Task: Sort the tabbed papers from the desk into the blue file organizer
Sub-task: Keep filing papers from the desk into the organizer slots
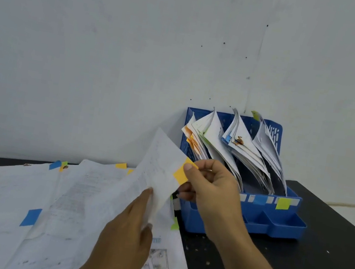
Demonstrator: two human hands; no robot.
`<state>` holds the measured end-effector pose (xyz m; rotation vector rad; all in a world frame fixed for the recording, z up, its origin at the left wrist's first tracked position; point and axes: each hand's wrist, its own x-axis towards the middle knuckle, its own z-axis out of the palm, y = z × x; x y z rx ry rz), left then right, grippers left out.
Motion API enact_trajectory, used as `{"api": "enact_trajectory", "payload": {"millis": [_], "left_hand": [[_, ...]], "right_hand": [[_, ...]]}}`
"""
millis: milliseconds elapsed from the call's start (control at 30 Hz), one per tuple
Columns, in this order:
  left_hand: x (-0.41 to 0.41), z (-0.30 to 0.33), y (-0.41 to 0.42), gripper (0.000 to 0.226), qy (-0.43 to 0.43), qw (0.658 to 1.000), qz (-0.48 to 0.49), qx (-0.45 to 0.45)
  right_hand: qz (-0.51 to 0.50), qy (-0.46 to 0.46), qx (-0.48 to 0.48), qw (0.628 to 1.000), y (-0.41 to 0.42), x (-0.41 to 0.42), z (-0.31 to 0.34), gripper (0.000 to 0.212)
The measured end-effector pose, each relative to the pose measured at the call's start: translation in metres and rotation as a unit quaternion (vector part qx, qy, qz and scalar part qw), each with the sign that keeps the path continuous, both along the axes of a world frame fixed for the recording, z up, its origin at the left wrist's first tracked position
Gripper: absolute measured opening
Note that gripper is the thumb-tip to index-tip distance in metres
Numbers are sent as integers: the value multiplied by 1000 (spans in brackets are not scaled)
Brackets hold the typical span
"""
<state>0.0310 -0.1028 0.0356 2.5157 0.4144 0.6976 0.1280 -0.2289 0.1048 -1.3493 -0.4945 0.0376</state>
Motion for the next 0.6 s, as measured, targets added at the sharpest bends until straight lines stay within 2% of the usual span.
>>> {"api": "enact_trajectory", "payload": {"millis": [133, 233, 300, 333, 400, 467, 533, 600], "left_hand": [[9, 13, 5, 71, -43, 998, 28, -29], [18, 23, 12, 56, -62, 997, 46, -30], [22, 30, 16, 50, -84, 993, 57, -57], [24, 33, 17, 50, -96, 991, 58, -75], [26, 36, 19, 49, -120, 985, 58, -107], [29, 41, 18, 48, -135, 981, 55, -126], [33, 49, 16, 48, -153, 977, 48, -141], [36, 60, 14, 47, -176, 973, 31, -147]], "right_hand": [[26, -17, -9, 999, 12, 5, 13, 11], [49, -19, 10, 999, 19, 8, 19, 25], [-29, -74, -12, 997, 22, 18, 15, 34], [-107, -131, -65, 984, 23, 28, 10, 32], [-240, -238, -235, 911, 22, 51, -4, 31], [-273, -275, -378, 841, 24, 73, -15, 52], [-280, -300, -442, 798, 28, 90, -20, 65], [-299, -331, -457, 769, 31, 103, -15, 59]]}}
